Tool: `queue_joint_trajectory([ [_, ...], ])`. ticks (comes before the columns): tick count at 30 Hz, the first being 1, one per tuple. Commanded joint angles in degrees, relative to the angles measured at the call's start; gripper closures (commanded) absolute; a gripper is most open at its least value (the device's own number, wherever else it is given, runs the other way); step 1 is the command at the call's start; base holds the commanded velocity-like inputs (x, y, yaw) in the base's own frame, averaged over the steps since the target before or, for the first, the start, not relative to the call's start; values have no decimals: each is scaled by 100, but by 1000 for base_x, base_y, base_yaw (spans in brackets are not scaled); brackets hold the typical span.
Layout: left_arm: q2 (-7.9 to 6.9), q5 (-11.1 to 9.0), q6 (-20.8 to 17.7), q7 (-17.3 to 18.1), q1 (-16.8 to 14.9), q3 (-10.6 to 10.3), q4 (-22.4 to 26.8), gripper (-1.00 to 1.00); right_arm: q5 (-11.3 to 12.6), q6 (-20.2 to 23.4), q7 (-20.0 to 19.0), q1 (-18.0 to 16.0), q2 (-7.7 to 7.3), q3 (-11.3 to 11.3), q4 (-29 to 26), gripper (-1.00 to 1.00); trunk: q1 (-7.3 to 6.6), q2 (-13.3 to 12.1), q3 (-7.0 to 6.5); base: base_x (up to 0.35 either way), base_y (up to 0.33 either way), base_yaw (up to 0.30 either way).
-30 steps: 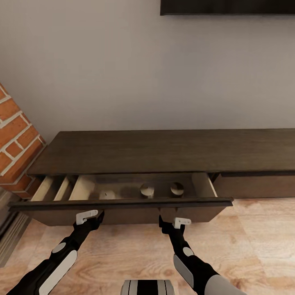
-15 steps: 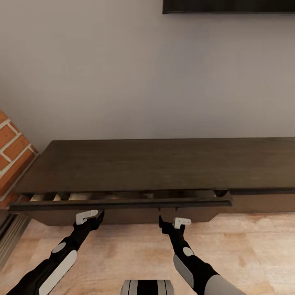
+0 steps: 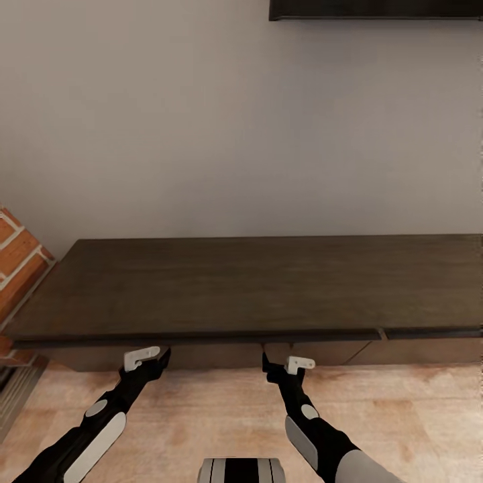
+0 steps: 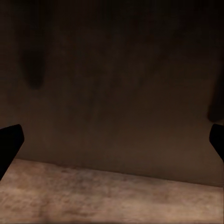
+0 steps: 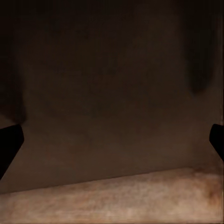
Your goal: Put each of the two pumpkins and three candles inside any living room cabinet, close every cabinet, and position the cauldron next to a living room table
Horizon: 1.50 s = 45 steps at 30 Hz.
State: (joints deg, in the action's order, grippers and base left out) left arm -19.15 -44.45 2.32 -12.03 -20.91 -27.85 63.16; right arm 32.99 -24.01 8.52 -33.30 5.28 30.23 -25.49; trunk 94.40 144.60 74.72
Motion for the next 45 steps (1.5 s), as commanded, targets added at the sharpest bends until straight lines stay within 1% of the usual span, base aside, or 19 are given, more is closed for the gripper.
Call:
queue_joint_trajectory([
  [1, -9, -2, 57, -45, -28, 8, 117, -100, -3, -24, 45, -10, -5, 36, -17, -100, -5, 3, 2, -286, 0, 0],
  [23, -16, -21, 38, -45, -30, 12, 175, -100, -12, 21, 45, -10, 9, 40, -17, -100, -5, 3, 2, -340, 0, 0],
  [25, -35, -41, 16, -45, -27, 14, 260, -100, -5, 124, 48, -10, 12, 34, -18, -100, -5, 3, 2, -346, 0, 0],
  [27, -118, -67, -138, -45, -22, 15, 349, -100, 28, 236, 54, -10, 5, 23, -21, -100, -5, 3, 2, -345, 0, 0],
  [29, -262, -98, -472, -54, -20, 18, 578, -100, 192, 344, 103, -10, -9, -39, -66, -100, -5, 3, 2, -345, 0, 0],
  [30, -335, -137, -684, -60, -20, 23, 729, -100, 290, 473, 151, -10, -30, -116, -178, -100, -5, 3, 2, -345, 0, 0],
  [31, -413, -197, -918, -69, -19, 44, 896, -100, 370, 695, 198, -10, -63, -208, -374, -100, -5, 3, 2, -345, 0, 0],
  [32, -493, -278, -1180, -81, -19, 84, 1073, -100, 425, 1006, 232, -10, -107, -310, -660, -100, -5, 3, 2, -345, 0, 0],
  [34, -653, -475, -1763, -96, -19, 224, 1396, -100, 478, 1835, 267, -10, -262, -589, -1392, -100, -5, 3, 2, -345, 0, 0],
  [35, -690, -525, -1917, -98, -19, 270, 1462, -100, 486, 2078, 271, -10, -313, -678, -1584, -100, -5, 3, 2, -345, 0, 0],
  [36, -768, -648, -2383, -102, -19, 430, 1626, -100, 500, 2880, 281, -10, -519, -960, -2141, -100, -5, 3, 2, -330, 0, 0],
  [38, -817, -741, -3010, -105, -19, 729, 1765, -100, 505, 3908, 287, -10, -832, -1279, -2754, -100, -5, 3, 2, -295, 0, 0],
  [39, -827, -764, -3327, -104, -19, 898, 1805, -100, 505, 4282, 288, -10, -936, -1387, -2972, -100, -5, 3, 2, -203, 0, 0],
  [41, -837, -792, -3946, -100, -19, 1241, 1848, -100, 478, 4733, 291, -10, -1048, -1502, -3221, -100, -5, 3, 2, -107, 0, 0],
  [43, -829, -808, -4512, -93, -19, 1633, 1887, -100, 448, 4953, 296, -10, -1098, -1549, -3330, -100, -5, 3, 2, -44, 0, 0],
  [45, -796, -885, -5035, -80, -17, 2098, 1916, -100, 436, 5146, 298, -10, -1110, -1564, -3380, -100, -5, 3, 2, -18, 0, 0],
])
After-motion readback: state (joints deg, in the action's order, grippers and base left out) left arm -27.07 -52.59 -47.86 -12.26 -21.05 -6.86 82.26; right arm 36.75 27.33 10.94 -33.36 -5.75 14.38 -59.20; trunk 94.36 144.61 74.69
